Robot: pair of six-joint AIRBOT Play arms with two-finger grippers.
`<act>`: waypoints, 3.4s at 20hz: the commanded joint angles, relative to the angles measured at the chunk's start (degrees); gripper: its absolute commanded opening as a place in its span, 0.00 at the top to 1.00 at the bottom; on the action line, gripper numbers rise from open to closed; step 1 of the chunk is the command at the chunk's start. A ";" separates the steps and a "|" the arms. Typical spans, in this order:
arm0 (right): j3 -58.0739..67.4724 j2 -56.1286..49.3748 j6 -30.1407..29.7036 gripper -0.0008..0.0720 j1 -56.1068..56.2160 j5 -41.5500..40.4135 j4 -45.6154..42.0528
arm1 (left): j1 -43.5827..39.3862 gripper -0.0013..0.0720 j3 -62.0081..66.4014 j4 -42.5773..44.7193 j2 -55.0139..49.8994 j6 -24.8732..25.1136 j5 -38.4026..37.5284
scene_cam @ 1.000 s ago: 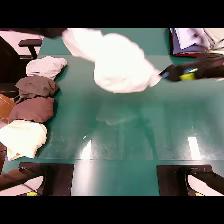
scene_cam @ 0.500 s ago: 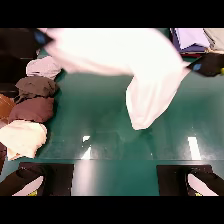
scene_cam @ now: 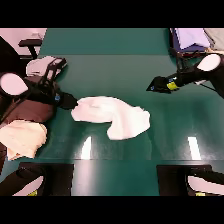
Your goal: Fold the shirts.
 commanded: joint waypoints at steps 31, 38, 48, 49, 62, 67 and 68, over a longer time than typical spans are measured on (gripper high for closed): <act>25.77 29.51 -5.46 0.97 -15.19 12.35 -3.50 | -0.02 0.94 39.63 14.78 16.20 -0.37 0.22; 42.36 26.88 -3.80 0.97 -31.01 25.79 -3.37 | -0.02 0.94 50.42 11.80 20.17 -3.45 -4.70; 15.85 5.33 0.74 0.97 -19.37 27.17 -7.37 | -0.02 0.94 17.75 14.34 -0.31 -2.93 -8.79; 13.22 1.70 0.68 0.97 -17.70 25.55 -9.05 | -0.02 0.94 13.42 14.34 -4.02 -2.91 -4.61; 24.09 -14.67 -4.11 0.38 -18.43 22.88 1.25 | 14.19 0.26 20.55 14.29 -21.22 -4.46 -1.46; 5.07 -2.21 -6.21 0.38 -21.11 18.47 1.64 | 19.63 0.26 3.63 8.17 -12.33 -4.39 -3.04; 1.51 0.00 -6.45 0.38 -21.11 16.79 1.64 | 19.61 0.26 -0.63 7.41 -11.26 -4.39 -2.56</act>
